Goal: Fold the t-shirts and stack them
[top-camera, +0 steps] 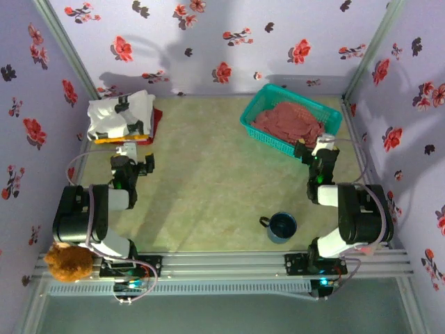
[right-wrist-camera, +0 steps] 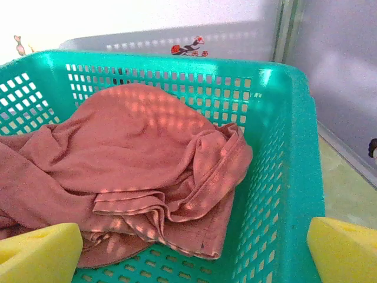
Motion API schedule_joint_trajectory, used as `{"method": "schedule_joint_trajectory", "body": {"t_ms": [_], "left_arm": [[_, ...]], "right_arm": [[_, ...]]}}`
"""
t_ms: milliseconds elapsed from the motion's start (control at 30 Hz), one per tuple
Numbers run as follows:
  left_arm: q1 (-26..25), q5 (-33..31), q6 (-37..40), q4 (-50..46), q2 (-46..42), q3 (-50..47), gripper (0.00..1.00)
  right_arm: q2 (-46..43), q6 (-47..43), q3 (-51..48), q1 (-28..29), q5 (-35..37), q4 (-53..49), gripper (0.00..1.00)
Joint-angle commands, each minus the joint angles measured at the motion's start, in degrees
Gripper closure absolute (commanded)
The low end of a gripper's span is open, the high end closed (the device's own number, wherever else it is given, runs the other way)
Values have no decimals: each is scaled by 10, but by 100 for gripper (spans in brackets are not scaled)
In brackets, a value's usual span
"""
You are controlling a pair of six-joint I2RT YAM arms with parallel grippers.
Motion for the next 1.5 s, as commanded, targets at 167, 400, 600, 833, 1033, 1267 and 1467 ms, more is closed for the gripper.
{"method": "schedule_joint_trajectory", "body": {"t_ms": [167, 400, 600, 833, 1033, 1267, 1467], "left_arm": [[4, 4, 11, 0, 3, 10, 1], [4, 5, 11, 0, 3, 11, 1], [4, 4, 11, 0, 2, 11, 1], [5, 1, 7, -2, 3, 12, 0], [7, 2, 6, -4, 3, 13, 1], [11, -7, -3, -17, -35, 5, 1], [3, -9, -6, -257, -159, 86, 1]], "right_arm": [[16, 9, -8, 2, -6, -62, 1], [16, 9, -8, 2, -6, -62, 1], [16, 9, -8, 2, -6, -62, 1], [15, 9, -8, 2, -6, -62, 1], [16, 9, -8, 2, -6, -61, 1], [-57, 19, 8, 3, 30, -162, 1], [-113, 50, 54, 27, 73, -364, 1]]}}
